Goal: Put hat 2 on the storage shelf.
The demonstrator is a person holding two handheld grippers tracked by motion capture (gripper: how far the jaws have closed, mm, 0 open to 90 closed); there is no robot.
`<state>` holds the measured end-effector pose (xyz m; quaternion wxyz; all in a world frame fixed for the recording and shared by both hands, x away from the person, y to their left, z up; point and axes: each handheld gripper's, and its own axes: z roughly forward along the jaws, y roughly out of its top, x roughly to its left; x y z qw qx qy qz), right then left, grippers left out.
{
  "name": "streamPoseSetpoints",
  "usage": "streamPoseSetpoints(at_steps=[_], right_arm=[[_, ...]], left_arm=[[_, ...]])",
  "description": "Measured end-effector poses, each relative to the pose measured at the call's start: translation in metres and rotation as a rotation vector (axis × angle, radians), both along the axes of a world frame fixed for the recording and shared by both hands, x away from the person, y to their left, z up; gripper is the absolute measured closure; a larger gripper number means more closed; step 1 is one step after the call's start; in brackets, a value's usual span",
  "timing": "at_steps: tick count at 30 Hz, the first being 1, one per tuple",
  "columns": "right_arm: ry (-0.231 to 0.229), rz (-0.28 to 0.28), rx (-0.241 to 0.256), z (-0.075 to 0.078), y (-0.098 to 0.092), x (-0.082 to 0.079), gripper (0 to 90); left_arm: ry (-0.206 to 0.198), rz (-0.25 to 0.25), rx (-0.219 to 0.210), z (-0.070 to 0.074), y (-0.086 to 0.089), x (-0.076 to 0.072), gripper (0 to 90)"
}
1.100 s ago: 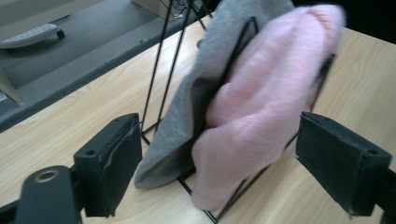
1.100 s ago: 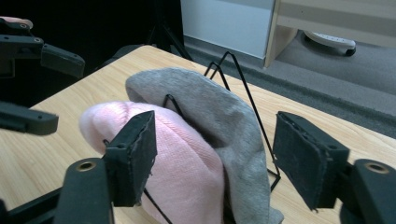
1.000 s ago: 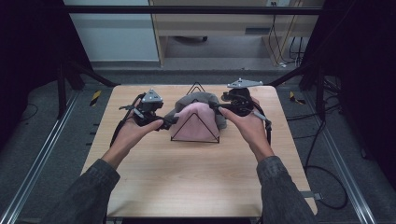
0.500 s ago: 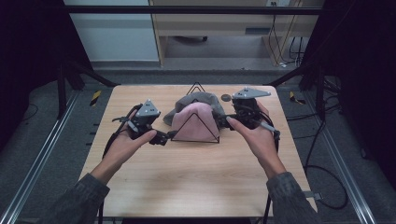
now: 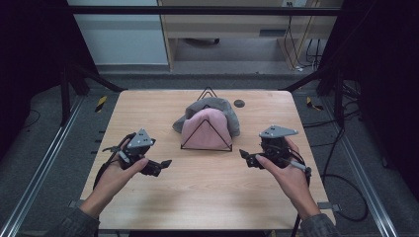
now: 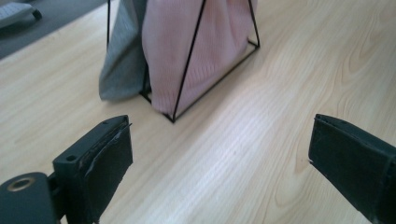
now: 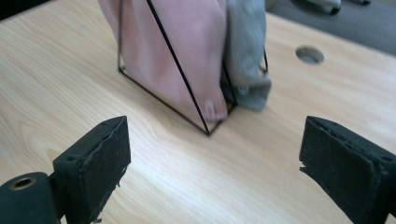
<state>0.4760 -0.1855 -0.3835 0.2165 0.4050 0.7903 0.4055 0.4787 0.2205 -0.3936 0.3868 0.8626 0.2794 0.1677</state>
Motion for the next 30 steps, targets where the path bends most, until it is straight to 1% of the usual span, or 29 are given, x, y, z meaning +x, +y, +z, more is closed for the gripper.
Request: streamPoseSetpoints(at_steps=[1, 2, 4, 7, 8, 9, 10, 11, 12, 13, 14, 15, 17, 18, 19, 20, 21, 23, 24, 25, 26, 27, 28, 30], right_arm=[[0.009, -0.005, 0.001, -0.005, -0.003, -0.001, 9.1], [0.016, -0.010, -0.003, -0.009, -0.006, -0.002, 9.1], [0.034, -0.022, 0.000, -0.018, -0.010, -0.004, 9.2], [0.063, -0.031, -0.004, -0.030, -0.012, -0.006, 9.4], [0.063, -0.031, -0.004, -0.030, -0.012, -0.006, 9.4], [0.087, -0.037, -0.003, -0.040, -0.013, -0.007, 9.6], [0.094, -0.035, -0.005, -0.043, -0.013, -0.007, 9.7], [0.104, -0.033, -0.011, -0.047, -0.013, -0.007, 9.8], [0.116, -0.034, -0.014, -0.051, -0.013, -0.007, 10.0], [0.129, -0.035, -0.021, -0.055, -0.013, -0.006, 10.1], [0.129, -0.035, -0.021, -0.055, -0.013, -0.006, 10.1], [0.156, -0.039, -0.029, -0.064, -0.013, -0.005, 10.3], [0.175, -0.037, -0.044, -0.070, -0.012, -0.004, 10.4], [0.175, -0.037, -0.044, -0.070, -0.012, -0.004, 10.4], [0.209, -0.040, -0.049, -0.078, -0.009, -0.002, 10.4], [0.217, -0.039, -0.049, -0.080, -0.009, -0.001, 10.6], [0.234, -0.044, -0.041, -0.084, -0.008, 0.000, 11.1], [0.237, -0.054, -0.042, -0.089, -0.007, 0.002, 11.5], [0.242, -0.061, -0.032, -0.091, -0.006, 0.003, 11.8], [0.237, -0.072, -0.032, -0.094, -0.006, 0.004, 12.3], [0.238, -0.083, -0.024, -0.096, -0.007, 0.006, 12.5], [0.249, -0.089, -0.002, -0.098, -0.008, 0.008, 12.5], [0.254, -0.092, 0.008, -0.099, -0.008, 0.009, 12.5], [0.257, -0.100, 0.001, -0.101, -0.009, 0.009, 12.4]], left_arm=[[0.000, 0.000, 0.000, 0.000, 0.000, 0.000, 5.5], [0.019, 0.003, 0.004, -0.008, 0.003, -0.002, 5.5], [0.036, 0.002, 0.014, -0.016, 0.005, -0.003, 5.6], [0.056, 0.003, 0.044, -0.027, 0.008, -0.002, 5.5], [0.056, 0.003, 0.044, -0.027, 0.008, -0.002, 5.5], [0.073, 0.006, 0.057, -0.034, 0.009, -0.001, 5.5], [0.083, 0.007, 0.064, -0.038, 0.010, 0.000, 5.5], [0.083, 0.007, 0.064, -0.038, 0.010, 0.000, 5.6], [0.101, 0.014, 0.071, -0.045, 0.011, 0.002, 5.6], [0.101, 0.014, 0.071, -0.045, 0.011, 0.002, 5.6], [0.111, 0.015, 0.072, -0.049, 0.011, 0.003, 5.6], [0.122, 0.014, 0.077, -0.053, 0.011, 0.005, 5.6], [0.145, 0.021, 0.082, -0.063, 0.013, 0.008, 5.6], [0.145, 0.021, 0.082, -0.063, 0.013, 0.008, 5.4], [0.155, 0.035, 0.090, -0.071, 0.014, 0.009, 5.5], [0.155, 0.035, 0.090, -0.071, 0.014, 0.009, 5.7], [0.168, 0.039, 0.102, -0.077, 0.014, 0.011, 5.8], [0.190, 0.047, 0.085, -0.082, 0.016, 0.012, 5.8], [0.190, 0.055, 0.088, -0.084, 0.017, 0.013, 5.8], [0.191, 0.064, 0.098, -0.085, 0.017, 0.013, 5.8], [0.191, 0.064, 0.098, -0.085, 0.017, 0.013, 5.7], [0.191, 0.069, 0.108, -0.088, 0.017, 0.013, 5.5], [0.202, 0.069, 0.105, -0.090, 0.017, 0.013, 5.5], [0.207, 0.073, 0.110, -0.093, 0.016, 0.013, 5.2]])
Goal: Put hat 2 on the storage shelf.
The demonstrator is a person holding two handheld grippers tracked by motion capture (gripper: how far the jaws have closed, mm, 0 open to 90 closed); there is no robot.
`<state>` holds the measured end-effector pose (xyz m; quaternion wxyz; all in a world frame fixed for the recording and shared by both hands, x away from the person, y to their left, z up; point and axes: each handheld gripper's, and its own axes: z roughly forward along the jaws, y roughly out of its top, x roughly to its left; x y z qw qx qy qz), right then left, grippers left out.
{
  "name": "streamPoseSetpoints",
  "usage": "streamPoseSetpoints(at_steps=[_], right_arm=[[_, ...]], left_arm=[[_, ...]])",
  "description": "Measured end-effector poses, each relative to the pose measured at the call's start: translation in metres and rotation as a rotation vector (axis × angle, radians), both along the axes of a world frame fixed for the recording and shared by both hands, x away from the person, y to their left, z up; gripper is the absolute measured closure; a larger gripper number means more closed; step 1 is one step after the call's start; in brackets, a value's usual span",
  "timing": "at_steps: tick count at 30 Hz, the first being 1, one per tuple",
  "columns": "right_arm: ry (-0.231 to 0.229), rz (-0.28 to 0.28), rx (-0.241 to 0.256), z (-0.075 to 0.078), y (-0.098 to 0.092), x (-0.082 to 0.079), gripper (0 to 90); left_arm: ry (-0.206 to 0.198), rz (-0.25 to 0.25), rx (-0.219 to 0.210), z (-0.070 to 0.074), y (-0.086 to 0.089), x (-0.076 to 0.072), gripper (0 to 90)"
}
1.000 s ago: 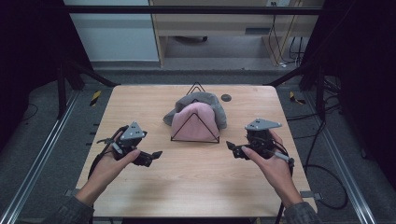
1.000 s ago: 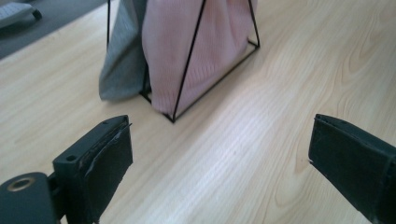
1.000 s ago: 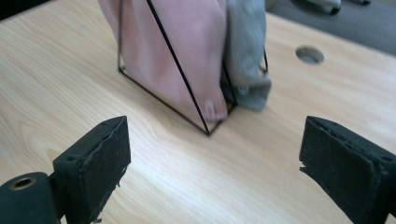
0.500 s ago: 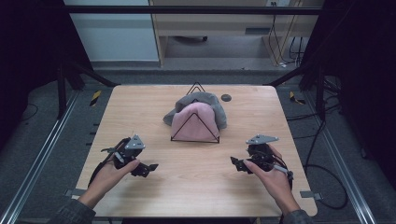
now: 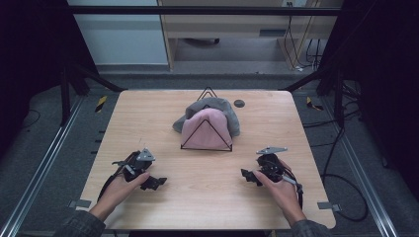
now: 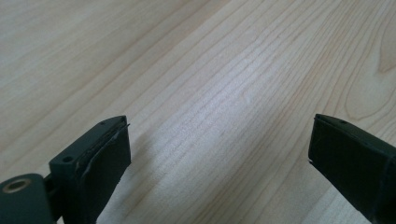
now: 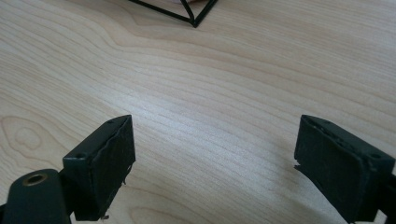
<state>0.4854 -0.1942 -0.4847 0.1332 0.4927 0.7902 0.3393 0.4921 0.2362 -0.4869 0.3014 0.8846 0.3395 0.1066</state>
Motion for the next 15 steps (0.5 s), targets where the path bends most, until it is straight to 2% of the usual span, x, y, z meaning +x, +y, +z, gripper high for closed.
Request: streamPoseSetpoints(at_steps=[2, 6, 7, 15], right_arm=[[0.005, -0.001, 0.005, -0.001, 0.000, 0.000, 12.2], [0.014, -0.007, -0.023, -0.009, -0.001, 0.003, 11.9], [0.016, -0.005, -0.024, -0.010, -0.001, 0.003, 11.8], [-0.003, 0.001, -0.033, -0.015, -0.001, 0.003, 7.7]], left_arm=[[0.005, -0.001, 0.005, -0.001, -0.001, 0.000, 5.2], [0.017, 0.003, -0.003, -0.005, -0.004, -0.001, 4.6], [0.026, -0.004, 0.007, -0.007, -0.005, -0.001, 3.9], [-0.022, 0.003, 0.027, -0.011, -0.006, -0.002, 0.0]])
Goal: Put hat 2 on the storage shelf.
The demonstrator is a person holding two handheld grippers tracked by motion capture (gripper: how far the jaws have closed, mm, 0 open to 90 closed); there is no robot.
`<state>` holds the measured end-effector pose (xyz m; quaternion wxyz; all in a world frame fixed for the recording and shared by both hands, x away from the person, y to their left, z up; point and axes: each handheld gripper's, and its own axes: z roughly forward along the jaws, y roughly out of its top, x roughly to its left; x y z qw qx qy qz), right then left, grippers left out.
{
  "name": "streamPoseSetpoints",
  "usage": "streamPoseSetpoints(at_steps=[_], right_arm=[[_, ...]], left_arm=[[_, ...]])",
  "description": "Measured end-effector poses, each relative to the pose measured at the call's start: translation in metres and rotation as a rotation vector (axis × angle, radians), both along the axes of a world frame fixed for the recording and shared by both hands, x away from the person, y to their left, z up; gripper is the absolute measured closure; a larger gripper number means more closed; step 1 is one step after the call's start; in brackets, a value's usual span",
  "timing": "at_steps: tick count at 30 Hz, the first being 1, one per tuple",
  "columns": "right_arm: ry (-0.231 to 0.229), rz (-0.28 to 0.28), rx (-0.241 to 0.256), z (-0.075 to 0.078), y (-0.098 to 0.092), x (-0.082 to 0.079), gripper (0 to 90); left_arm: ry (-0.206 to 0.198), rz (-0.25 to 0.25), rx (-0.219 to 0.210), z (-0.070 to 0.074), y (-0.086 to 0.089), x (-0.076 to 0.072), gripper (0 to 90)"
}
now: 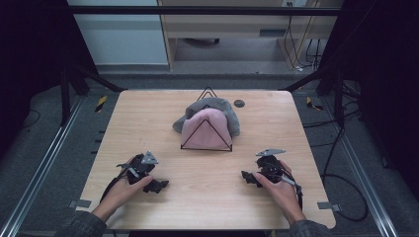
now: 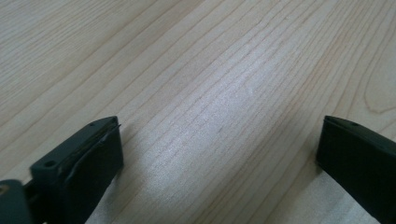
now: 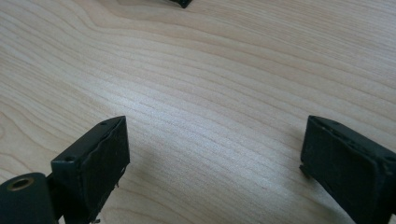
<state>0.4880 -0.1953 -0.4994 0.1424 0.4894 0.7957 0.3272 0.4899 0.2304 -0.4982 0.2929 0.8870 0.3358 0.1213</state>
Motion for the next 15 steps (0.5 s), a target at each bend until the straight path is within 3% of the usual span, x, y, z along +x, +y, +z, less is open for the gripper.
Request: streamPoseSetpoints(at_steps=[7, 12, 15], right_arm=[[-0.063, 0.031, -0.083, -0.007, 0.008, -0.006, 2.6], [-0.110, 0.035, -0.048, -0.011, 0.005, -0.011, 2.4], [-0.115, 0.033, -0.045, -0.012, 0.004, -0.011, 2.3]], left_arm=[[-0.010, 0.000, -0.013, -0.001, 0.001, -0.001, 0.0], [-0.012, -0.001, -0.014, -0.001, 0.001, -0.001, 0.0], [-0.012, -0.003, -0.014, -0.001, 0.002, -0.001, 0.0]])
